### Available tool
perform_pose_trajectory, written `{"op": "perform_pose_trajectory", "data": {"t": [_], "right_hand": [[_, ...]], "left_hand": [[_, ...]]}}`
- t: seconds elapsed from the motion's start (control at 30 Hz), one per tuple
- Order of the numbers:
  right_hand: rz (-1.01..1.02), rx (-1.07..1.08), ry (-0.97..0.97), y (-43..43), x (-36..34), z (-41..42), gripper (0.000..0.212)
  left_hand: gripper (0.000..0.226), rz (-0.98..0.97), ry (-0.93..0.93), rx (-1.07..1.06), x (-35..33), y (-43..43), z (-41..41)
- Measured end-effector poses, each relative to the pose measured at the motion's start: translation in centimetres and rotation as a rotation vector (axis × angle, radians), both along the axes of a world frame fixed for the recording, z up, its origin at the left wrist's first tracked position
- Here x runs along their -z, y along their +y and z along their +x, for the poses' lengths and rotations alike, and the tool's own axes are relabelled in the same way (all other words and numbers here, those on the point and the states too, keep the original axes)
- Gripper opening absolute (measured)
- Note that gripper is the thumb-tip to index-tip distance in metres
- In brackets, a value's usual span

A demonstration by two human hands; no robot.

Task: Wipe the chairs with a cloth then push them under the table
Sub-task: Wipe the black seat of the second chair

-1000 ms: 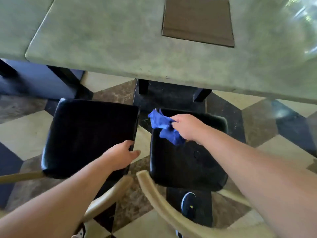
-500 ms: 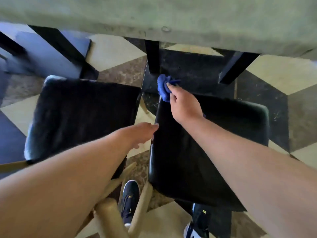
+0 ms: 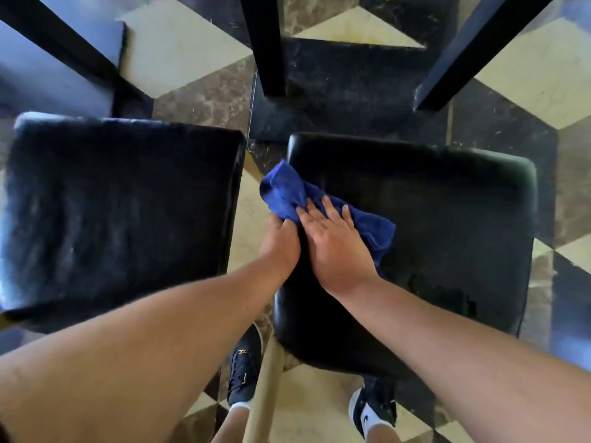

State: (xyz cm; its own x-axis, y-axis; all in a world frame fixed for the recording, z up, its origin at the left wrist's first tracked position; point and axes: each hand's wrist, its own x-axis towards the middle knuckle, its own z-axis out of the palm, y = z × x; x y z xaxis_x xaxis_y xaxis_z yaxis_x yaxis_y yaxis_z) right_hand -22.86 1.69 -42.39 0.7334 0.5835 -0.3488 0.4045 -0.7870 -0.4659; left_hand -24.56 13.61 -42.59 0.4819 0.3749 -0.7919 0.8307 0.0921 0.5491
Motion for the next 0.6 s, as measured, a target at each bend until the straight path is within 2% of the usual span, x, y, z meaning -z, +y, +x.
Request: {"op": "perform_pose_trajectory", "data": {"t": [0.1, 0.2, 0.33, 0.4, 0.5, 0.6], "right_hand": [[-0.034, -0.108, 0.061, -1.5, -0.8, -3.0, 0.059], [-0.074, -0.391, 0.053, -4.3, -2.3, -6.8, 0.06], [-0.081, -0.73, 0.052, -7.8, -3.1, -7.9, 0.053], [-0.1, -0.762, 0.032, -8.3, -2.9, -5.8, 0.057], [-0.143, -0.677, 0.005, -8.8, -2.7, -0.4, 0.062], [-0.192, -0.629, -0.09, -8.8, -2.9, 6.3, 0.068]], "left_hand": [[0.033, 0.056, 0.064, -0.012, -0.2, 0.3, 0.7], [0.041, 0.025, 0.138, -0.084, -0.4, 0.5, 1.3], [0.043, 0.087, 0.163, 0.015, -0.3, 0.3, 2.1], [0.044, 0.149, 0.166, 0.009, -0.2, -0.2, 2.2], [0.045, 0.271, 0.17, 0.071, -0.4, -0.7, 1.9], [0.045, 0.305, 0.189, 0.128, -0.6, -0.7, 1.8]]}}
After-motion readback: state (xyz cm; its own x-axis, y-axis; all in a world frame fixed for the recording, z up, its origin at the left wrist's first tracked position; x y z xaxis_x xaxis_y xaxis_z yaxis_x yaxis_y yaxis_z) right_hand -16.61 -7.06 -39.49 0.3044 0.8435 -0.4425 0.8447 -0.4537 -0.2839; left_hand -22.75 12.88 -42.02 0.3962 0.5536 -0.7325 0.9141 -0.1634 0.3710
